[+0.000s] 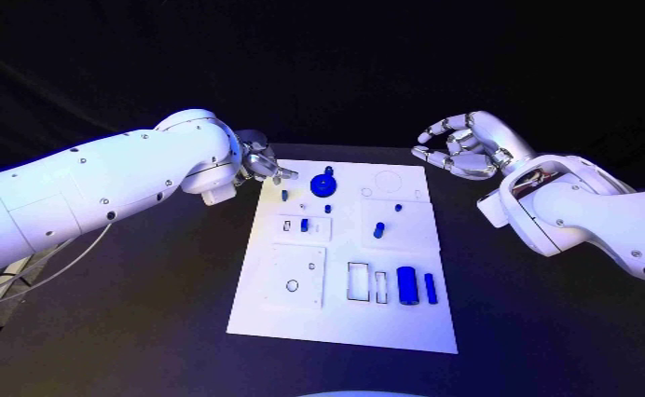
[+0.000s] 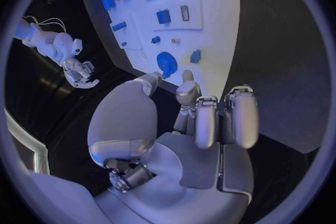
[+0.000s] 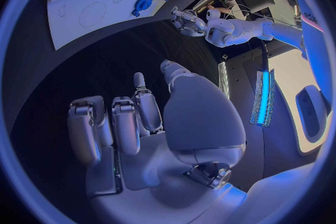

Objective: Assemble the parts on the task board

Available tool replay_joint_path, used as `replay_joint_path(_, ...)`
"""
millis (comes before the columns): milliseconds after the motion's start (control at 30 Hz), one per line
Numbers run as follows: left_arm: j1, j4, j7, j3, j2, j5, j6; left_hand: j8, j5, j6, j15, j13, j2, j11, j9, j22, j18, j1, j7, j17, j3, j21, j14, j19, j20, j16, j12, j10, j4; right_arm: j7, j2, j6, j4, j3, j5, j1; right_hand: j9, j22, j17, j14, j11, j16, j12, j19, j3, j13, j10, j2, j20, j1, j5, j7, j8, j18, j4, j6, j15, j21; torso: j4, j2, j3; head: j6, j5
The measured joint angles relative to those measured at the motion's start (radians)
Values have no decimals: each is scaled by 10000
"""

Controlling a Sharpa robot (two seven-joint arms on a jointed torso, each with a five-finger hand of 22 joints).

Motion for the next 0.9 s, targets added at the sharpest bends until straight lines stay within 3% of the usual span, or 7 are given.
replay_joint_path(200, 61, -758, 105, -63, 446, -14, 260, -116, 0, -49, 47, -161, 30, 58, -148, -1, 1, 117, 49, -1, -77, -31, -19, -22, 22, 0, -106, -66, -26, -1, 25, 1, -15, 0, 2, -3, 0, 0, -1, 38, 0, 0, 0, 0, 0, -1, 0, 0, 0, 0, 37, 0, 0, 0, 0, 0, -38, 1, -6, 15, -16, 32, 47)
replay_joint_path(567, 68, -1768, 213, -353, 1085, -195, 796, -157, 0, -49, 46, -180, 69, 93, -162, -1, 1, 155, 49, -1, -76, -31, -19, -22, 22, 0, -107, -101, -26, -6, 62, 4, -28, -4, 5, -14, -2, 7, -2, 38, 0, 0, 0, 0, 0, -2, 1, 0, 0, 0, 37, 0, 0, 0, 0, 0, -38, 3, -23, 34, -25, -15, 88)
replay_joint_path(900, 52, -2125, 248, -433, 1328, -334, 1166, -155, 0, -52, 46, -189, 69, 93, -191, -2, 0, 155, 53, -2, -102, -31, -19, -56, 56, 0, -107, -101, 1, -7, 81, 8, -31, -4, 8, -17, 6, 6, -3, 38, 0, 0, 0, 0, 0, -2, 0, 0, 0, 0, 96, 0, 0, 0, 0, 0, -38, 4, -29, 35, -16, -46, 113)
